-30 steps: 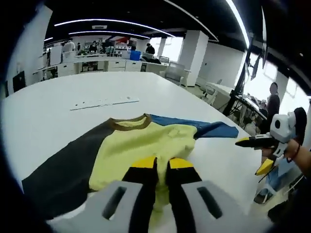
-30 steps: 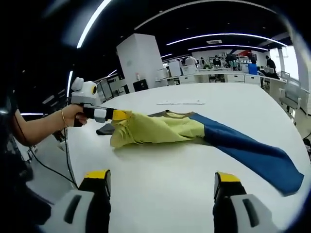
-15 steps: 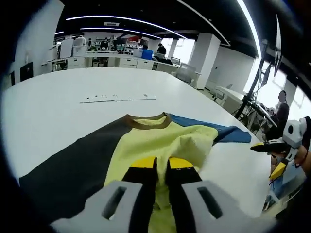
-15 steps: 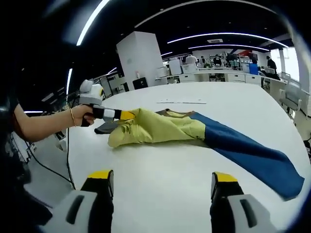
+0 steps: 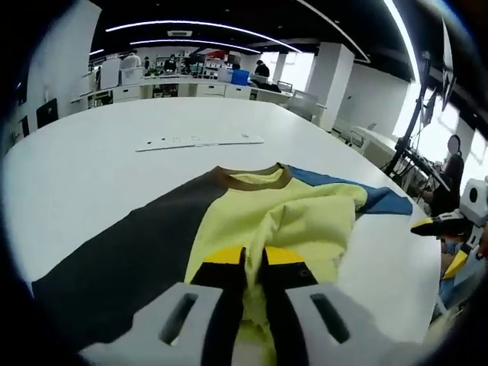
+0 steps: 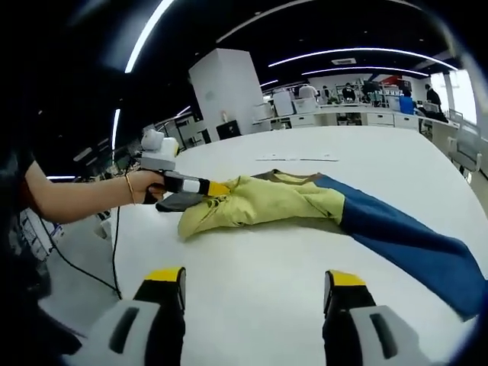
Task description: Fold the garment on the visible template until the final outline fits inside the template.
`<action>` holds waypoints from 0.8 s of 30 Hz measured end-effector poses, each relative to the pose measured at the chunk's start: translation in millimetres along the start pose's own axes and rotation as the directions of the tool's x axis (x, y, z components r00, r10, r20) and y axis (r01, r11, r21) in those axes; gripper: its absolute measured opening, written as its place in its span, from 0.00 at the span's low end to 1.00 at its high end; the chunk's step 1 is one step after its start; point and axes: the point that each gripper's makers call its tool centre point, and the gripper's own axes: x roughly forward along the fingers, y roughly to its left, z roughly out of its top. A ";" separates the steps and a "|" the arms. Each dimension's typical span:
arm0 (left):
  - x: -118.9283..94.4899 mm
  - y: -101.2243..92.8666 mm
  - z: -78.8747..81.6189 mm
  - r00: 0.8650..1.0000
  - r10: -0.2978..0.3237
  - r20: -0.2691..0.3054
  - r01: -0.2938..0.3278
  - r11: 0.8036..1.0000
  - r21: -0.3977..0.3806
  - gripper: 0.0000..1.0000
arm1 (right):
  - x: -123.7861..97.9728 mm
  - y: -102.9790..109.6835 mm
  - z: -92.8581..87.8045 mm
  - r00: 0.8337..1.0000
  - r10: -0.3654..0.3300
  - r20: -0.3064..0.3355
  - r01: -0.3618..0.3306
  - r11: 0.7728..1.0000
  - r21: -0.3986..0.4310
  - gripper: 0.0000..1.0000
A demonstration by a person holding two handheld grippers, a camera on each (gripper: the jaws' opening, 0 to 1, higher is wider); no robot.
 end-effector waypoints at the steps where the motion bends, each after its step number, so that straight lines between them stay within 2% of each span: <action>1: 0.7 1.3 -1.3 1.000 0.006 -0.006 -0.006 1.000 0.006 0.06 | 2.3 1.4 0.5 1.000 0.005 0.000 -0.005 1.000 0.000 0.70; 14: 3.0 11.4 -7.8 0.998 0.049 -0.027 -0.048 0.998 0.040 0.10 | 25.5 17.2 3.9 0.998 0.065 -0.009 -0.065 0.998 -0.016 0.63; 20: -10.4 14.4 -2.6 0.998 0.069 -0.007 -0.068 0.996 0.054 0.12 | 35.6 23.9 5.1 0.996 0.093 -0.008 -0.093 0.995 -0.019 0.60; 24: -26.4 11.6 -0.2 0.998 0.051 0.021 -0.051 0.998 0.027 0.12 | 43.9 29.4 5.6 0.993 0.115 -0.012 -0.115 0.993 -0.022 0.59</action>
